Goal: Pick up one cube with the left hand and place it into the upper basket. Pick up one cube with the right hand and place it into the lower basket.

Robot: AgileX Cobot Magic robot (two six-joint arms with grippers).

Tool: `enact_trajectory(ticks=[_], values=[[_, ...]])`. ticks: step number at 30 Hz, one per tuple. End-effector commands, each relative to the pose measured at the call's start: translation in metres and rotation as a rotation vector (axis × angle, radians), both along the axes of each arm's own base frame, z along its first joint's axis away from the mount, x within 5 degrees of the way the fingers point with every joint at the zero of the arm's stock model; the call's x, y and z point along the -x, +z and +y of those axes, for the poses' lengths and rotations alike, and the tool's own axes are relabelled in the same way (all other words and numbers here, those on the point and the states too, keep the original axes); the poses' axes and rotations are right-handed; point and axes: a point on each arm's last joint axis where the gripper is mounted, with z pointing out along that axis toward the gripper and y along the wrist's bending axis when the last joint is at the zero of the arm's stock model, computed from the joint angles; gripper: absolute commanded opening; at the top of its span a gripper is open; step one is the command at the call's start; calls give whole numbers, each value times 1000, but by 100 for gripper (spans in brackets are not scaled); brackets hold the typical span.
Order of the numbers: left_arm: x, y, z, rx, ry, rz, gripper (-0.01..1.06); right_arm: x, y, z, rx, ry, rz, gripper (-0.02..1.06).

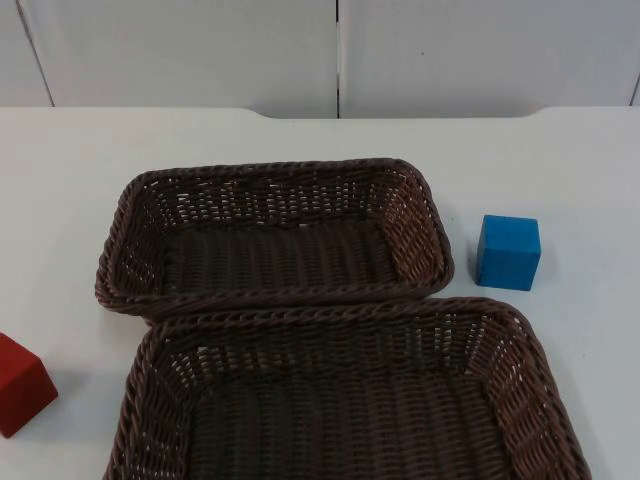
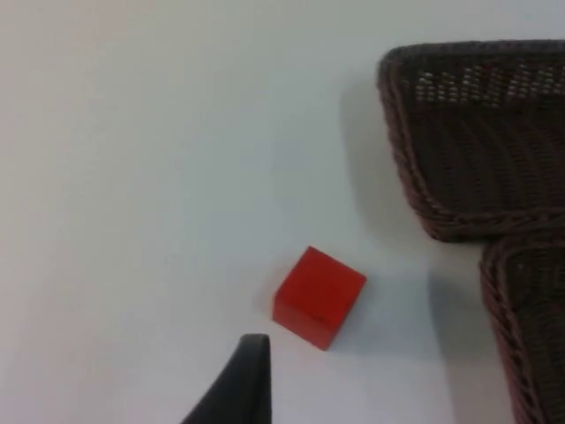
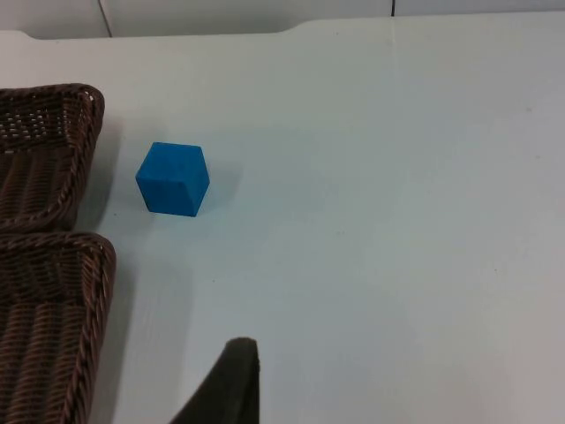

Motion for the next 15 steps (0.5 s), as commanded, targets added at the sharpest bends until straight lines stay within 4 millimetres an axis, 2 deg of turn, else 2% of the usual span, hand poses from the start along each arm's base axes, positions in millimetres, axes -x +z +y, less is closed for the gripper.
enact_trajectory(ticks=[1,7,10,11,13,15], values=[[-6,2,-4,27,-34,-6,105,-1,-1,0,7,1,-8,105],[-22,2,-10,90,-82,24,104,-1,-1,0,7,1,-8,105],[-34,4,-15,119,-145,10,96,-1,-1,0,7,1,-8,105],[-34,4,-15,119,-145,10,96,-1,-1,0,7,1,-8,105],[-44,3,-15,128,-146,15,89,-1,-1,0,7,1,-8,105],[-55,-2,-13,122,-133,49,87,-1,-1,0,7,1,-8,105]])
